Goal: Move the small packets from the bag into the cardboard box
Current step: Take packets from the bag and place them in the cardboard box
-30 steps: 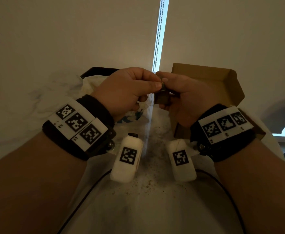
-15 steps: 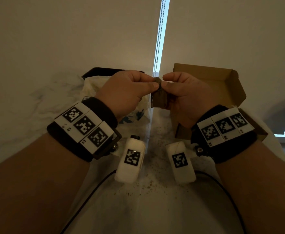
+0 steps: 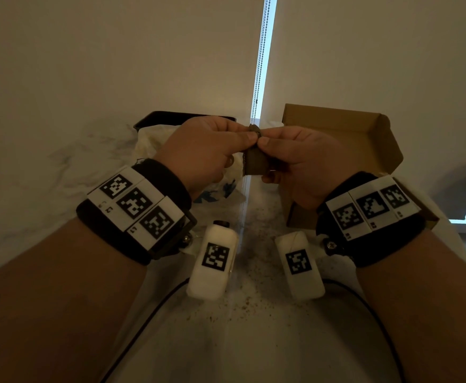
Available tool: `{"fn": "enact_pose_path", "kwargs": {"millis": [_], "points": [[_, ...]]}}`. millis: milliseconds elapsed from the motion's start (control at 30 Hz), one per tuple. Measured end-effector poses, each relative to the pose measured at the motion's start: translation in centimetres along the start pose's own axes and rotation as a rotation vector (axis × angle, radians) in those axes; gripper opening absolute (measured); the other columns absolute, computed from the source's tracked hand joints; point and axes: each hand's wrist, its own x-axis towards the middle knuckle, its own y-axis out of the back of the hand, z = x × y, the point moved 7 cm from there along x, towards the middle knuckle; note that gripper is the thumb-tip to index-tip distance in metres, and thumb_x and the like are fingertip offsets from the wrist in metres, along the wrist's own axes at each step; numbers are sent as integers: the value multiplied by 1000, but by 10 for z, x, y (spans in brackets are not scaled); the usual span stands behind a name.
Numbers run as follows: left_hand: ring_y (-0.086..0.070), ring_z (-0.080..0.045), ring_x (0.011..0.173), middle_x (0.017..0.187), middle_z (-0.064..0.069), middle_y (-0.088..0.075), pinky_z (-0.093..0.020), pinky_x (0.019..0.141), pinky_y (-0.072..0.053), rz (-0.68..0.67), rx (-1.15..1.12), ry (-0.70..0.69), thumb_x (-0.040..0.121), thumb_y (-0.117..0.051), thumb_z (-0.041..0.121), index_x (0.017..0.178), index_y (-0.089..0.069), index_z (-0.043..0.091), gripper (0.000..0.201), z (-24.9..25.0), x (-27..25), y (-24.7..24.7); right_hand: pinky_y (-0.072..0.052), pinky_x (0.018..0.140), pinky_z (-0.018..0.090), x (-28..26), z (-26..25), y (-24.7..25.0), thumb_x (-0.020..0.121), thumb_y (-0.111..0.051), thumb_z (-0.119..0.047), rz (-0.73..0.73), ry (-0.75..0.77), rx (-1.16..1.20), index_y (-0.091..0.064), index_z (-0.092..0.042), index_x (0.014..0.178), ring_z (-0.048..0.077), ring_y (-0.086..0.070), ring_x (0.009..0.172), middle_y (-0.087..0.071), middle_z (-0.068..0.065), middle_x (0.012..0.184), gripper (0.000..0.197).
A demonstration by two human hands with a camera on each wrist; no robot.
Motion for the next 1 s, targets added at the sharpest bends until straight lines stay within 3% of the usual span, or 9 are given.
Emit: {"fn": "enact_pose_path", "kwargs": {"millis": [233, 367, 467, 567, 633, 733, 867, 1000], "points": [[-44, -9, 55, 78, -4, -64, -19, 42, -36, 7, 18, -23, 92, -69, 24, 93, -72, 17, 7, 2, -1, -1, -53, 55, 25, -1, -1, 0, 94, -59, -18, 9, 1, -97, -65, -14, 81, 13, -63, 66, -67, 4, 78, 15], [-45, -7, 52, 83, -4, -66, -19, 41, -36, 8, -5, -6, 91, -71, 25, 103, -72, 15, 16, 0, -1, -2, -49, 54, 26, 0, -3, 2, 95, -58, -19, 19, 34, -165, -65, -18, 79, 11, -62, 64, -67, 2, 77, 17], [-48, 0, 46, 68, 9, -67, -13, 41, -37, 10, 7, -34, 92, -69, 20, 103, -74, 15, 12, 2, -1, -1, -46, 54, 28, 0, -2, 3, 94, -59, -19, 27, 43, -178, -66, -17, 80, 16, -62, 70, -69, 5, 82, 16], [-48, 0, 46, 59, 13, -64, -13, 42, -37, 19, 38, -40, 92, -69, 22, 97, -75, 19, 8, 2, -1, 0, -44, 52, 27, -1, -3, 3, 93, -61, -17, 33, 59, -201, -67, -15, 81, 24, -61, 77, -70, 15, 91, 14], [-47, -3, 49, 61, 11, -64, -14, 42, -37, 33, 39, -33, 93, -69, 24, 94, -74, 21, 6, 1, 0, 1, -44, 50, 25, -1, -4, 2, 92, -62, -16, 24, 55, -202, -67, -14, 83, 24, -59, 76, -69, 18, 92, 10], [-47, -7, 53, 71, 1, -63, -17, 42, -37, 64, 42, -23, 94, -67, 27, 94, -72, 21, 8, -1, 0, 2, -45, 49, 23, -2, -6, 1, 89, -65, -14, 13, 54, -211, -66, -15, 91, 16, -57, 68, -67, 11, 87, 2], [-43, -11, 57, 84, -12, -61, -20, 43, -33, 21, -8, 18, 94, -67, 27, 94, -72, 16, 12, -6, 0, -3, -46, 49, 24, 0, -7, 4, 89, -66, -13, -1, 65, -197, -60, -21, 117, 15, -63, 73, -70, 6, 98, 30], [-44, -8, 57, 89, -9, -63, -19, 41, -32, -18, -83, 88, 91, -70, 30, 98, -72, 14, 17, -13, 2, -4, -44, 52, 25, -2, -10, 3, 92, -61, -9, -26, 100, -255, -68, -19, 109, 15, -64, 75, -72, 9, 100, 22]]}}
